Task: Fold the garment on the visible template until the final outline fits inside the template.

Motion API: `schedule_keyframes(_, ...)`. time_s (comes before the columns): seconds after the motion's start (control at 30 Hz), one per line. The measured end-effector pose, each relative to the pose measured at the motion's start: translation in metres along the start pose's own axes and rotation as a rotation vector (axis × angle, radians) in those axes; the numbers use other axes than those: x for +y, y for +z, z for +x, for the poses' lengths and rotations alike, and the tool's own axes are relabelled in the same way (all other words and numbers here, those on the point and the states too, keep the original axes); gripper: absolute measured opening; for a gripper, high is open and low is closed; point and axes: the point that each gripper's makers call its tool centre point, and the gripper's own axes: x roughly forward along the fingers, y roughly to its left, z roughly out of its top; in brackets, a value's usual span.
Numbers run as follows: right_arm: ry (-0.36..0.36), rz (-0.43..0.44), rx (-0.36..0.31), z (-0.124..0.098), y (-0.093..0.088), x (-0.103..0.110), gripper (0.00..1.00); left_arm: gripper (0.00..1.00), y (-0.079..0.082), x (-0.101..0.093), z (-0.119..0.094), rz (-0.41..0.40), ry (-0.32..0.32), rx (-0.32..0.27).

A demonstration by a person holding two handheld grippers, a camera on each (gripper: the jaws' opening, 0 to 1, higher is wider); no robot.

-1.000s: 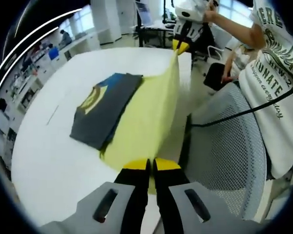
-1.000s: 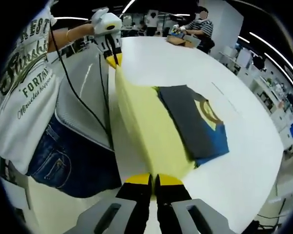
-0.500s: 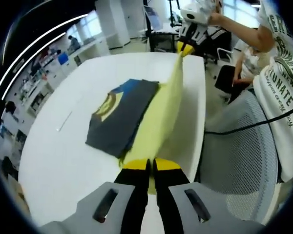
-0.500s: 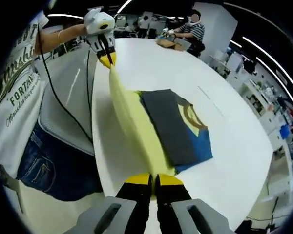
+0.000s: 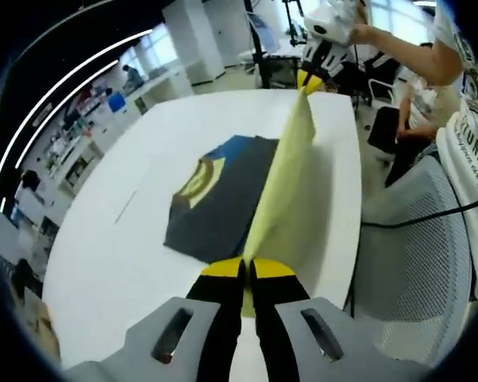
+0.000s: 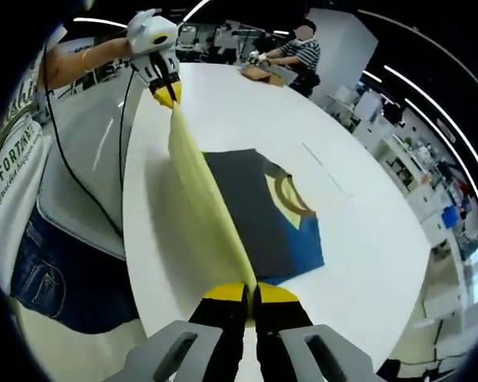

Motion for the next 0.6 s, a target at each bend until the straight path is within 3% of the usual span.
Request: schedule_keyframes(0.6,-0.141,0.048,-0.036,0.017,0.015,-0.036,0.0,0.01,0.008,0.039,0.01,0.029,0.104,-0.015)
